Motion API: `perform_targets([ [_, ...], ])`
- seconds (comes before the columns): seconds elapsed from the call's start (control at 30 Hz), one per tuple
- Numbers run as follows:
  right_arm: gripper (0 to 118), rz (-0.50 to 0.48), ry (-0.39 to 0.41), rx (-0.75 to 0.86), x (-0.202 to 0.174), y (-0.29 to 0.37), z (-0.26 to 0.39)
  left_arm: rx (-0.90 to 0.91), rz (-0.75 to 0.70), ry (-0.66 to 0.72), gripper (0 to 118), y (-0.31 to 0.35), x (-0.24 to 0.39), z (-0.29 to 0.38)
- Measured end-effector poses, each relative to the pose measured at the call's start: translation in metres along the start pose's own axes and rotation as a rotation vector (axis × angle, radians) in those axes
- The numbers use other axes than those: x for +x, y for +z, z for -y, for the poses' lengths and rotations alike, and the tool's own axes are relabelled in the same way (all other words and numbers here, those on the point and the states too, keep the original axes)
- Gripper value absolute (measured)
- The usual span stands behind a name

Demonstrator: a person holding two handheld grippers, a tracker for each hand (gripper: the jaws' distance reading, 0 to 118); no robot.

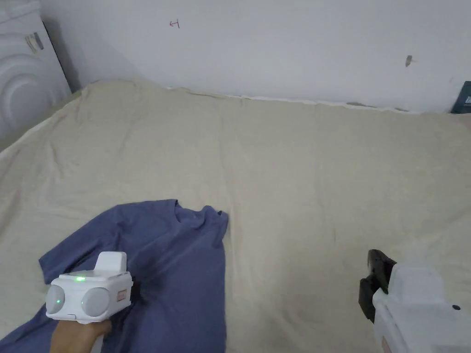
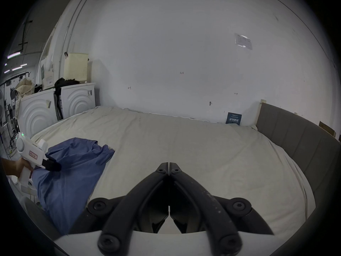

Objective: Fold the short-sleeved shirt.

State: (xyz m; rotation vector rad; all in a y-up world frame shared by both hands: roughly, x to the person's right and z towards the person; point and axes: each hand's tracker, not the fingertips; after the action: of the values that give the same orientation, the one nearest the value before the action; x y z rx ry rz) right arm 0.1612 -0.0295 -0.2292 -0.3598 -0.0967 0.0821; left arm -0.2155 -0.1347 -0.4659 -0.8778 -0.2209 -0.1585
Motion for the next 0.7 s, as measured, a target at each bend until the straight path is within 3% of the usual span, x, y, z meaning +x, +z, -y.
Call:
perform_targets([
  [0.17, 1, 0.019, -0.018, 0.031, 0.013, 0.030, -0.002, 0.180, 0.173, 0.155, 4, 0.081, 0.017, -0.032],
  [0.23, 1, 0.031, -0.036, 0.048, 0.021, 0.044, -0.003, 0.220, 0.255, 0.146, 4, 0.106, 0.032, -0.050],
  [0.47, 1, 0.119, -0.072, 0.104, 0.051, 0.093, -0.004, 0.492, 0.422, -0.186, 4, 0.213, 0.150, -0.115],
  [0.7, 1, 0.226, -0.074, 0.126, 0.085, 0.139, 0.005, 0.607, 0.580, -0.370, 4, 0.273, 0.264, -0.148],
])
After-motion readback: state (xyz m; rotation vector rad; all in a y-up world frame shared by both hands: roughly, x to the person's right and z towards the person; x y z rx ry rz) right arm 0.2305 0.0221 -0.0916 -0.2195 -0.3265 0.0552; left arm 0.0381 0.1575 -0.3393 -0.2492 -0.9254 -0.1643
